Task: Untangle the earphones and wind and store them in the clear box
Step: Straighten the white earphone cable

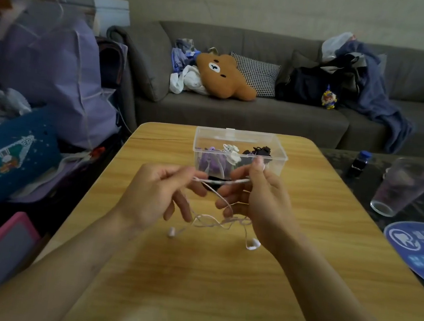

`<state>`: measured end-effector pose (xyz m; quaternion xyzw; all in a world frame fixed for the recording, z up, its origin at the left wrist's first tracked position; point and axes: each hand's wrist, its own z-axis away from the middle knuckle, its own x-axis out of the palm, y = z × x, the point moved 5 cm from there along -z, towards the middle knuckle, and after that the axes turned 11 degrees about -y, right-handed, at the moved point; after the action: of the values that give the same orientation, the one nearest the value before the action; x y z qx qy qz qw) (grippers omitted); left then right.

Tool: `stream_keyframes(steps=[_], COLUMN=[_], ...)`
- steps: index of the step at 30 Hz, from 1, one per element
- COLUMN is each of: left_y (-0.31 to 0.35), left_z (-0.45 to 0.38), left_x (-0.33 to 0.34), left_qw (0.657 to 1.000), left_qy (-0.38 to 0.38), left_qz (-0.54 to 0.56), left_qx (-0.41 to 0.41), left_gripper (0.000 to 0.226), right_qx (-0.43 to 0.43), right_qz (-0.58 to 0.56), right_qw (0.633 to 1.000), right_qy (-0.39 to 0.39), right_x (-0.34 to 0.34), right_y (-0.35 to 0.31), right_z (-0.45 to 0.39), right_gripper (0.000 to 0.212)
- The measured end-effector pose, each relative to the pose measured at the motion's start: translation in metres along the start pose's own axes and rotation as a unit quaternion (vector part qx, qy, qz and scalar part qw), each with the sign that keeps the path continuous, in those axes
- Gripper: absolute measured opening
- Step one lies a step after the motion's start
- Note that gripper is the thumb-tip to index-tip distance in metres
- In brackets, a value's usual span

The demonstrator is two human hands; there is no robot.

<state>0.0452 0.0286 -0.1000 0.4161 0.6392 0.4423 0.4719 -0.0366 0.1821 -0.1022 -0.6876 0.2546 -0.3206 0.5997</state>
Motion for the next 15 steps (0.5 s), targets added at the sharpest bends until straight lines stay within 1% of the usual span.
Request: stream_keyframes(steps=[2, 3, 4, 5, 6, 9, 10, 11, 13, 15], left_y=[-0.003, -0.004, -0.004, -0.002, 0.001, 0.005, 0.005, 0.005, 0.008, 0.01], left_z=[0.0, 0.0, 0.001, 0.001, 0.001, 0.004, 0.005, 0.005, 0.005, 0.004], left_x=[-0.015, -0.023, -0.029, -0.031, -0.029, -0.003, 0.006, 0.011, 0.012, 0.004], left_qw=[0.996, 0.993, 0.992, 0.994, 0.997, 0.999, 0.996, 0.993, 0.992, 0.992], left_qy=[0.078, 0.105, 0.113, 0.104, 0.077, -0.043, -0.072, -0.081, -0.056, -0.01], left_qz=[0.037, 0.044, 0.043, 0.038, 0.026, -0.031, -0.057, -0.082, -0.108, -0.119], left_qx=[-0.019, -0.025, -0.026, -0.02, -0.009, 0.004, 0.004, 0.009, 0.024, 0.042], left_gripper=[0.03, 0.03, 0.028, 0.026, 0.024, 0.039, 0.038, 0.03, 0.009, 0.013], right_qx=[0.003, 0.008, 0.015, 0.02, 0.024, 0.034, 0.036, 0.037, 0.042, 0.055], right_qz=[0.003, -0.004, -0.017, -0.033, -0.047, -0.092, -0.106, -0.118, -0.129, -0.134], right_qw=[1.0, 0.999, 0.999, 0.998, 0.998, 0.995, 0.994, 0.992, 0.991, 0.989], right_qy=[0.025, 0.035, 0.041, 0.039, 0.033, 0.0, -0.008, -0.012, -0.012, -0.006], right_x=[-0.007, -0.011, -0.014, -0.016, -0.016, -0.009, -0.006, -0.006, -0.007, -0.01], right_y=[-0.001, -0.001, -0.002, -0.001, -0.001, 0.002, 0.003, 0.003, 0.003, 0.005], right_z=[-0.001, -0.001, -0.001, -0.002, -0.003, -0.006, -0.006, -0.007, -0.008, -0.008], right_gripper=[0.051, 0.05, 0.05, 0.05, 0.05, 0.049, 0.049, 0.048, 0.049, 0.05])
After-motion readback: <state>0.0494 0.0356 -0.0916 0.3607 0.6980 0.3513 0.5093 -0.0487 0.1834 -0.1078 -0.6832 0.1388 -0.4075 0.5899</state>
